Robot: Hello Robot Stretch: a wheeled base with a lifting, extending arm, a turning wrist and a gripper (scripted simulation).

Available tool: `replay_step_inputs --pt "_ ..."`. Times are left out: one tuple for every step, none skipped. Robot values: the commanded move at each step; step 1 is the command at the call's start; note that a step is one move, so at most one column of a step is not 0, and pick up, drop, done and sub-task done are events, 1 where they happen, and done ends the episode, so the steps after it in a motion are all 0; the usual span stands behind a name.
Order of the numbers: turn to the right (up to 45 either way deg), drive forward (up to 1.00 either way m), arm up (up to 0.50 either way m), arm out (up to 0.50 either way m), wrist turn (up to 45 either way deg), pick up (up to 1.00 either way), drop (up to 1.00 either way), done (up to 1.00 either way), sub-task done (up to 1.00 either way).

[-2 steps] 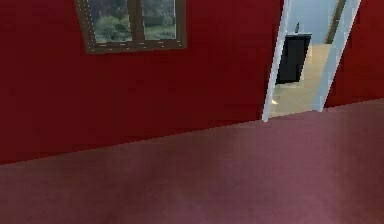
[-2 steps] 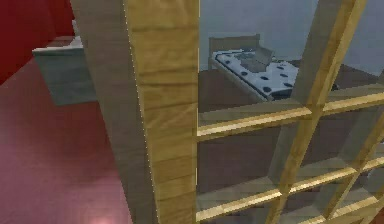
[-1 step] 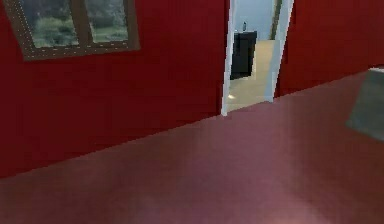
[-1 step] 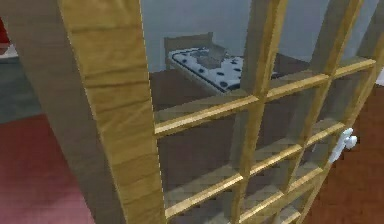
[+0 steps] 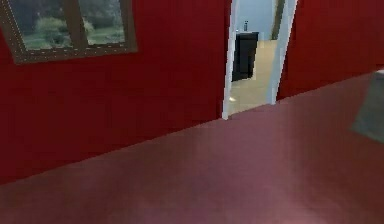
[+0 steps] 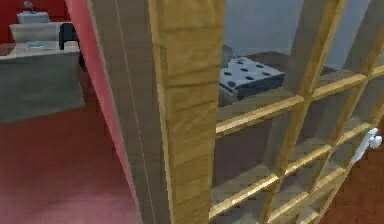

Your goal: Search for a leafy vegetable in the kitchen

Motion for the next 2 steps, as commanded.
replay_step_inputs --pt "15.0 0.0 0.0 0.0 0.0 0.0 0.0 0.0 0.0" --pt "3.0 0.0 0.0 0.0 0.0 0.0 0.0 0.0 0.0"
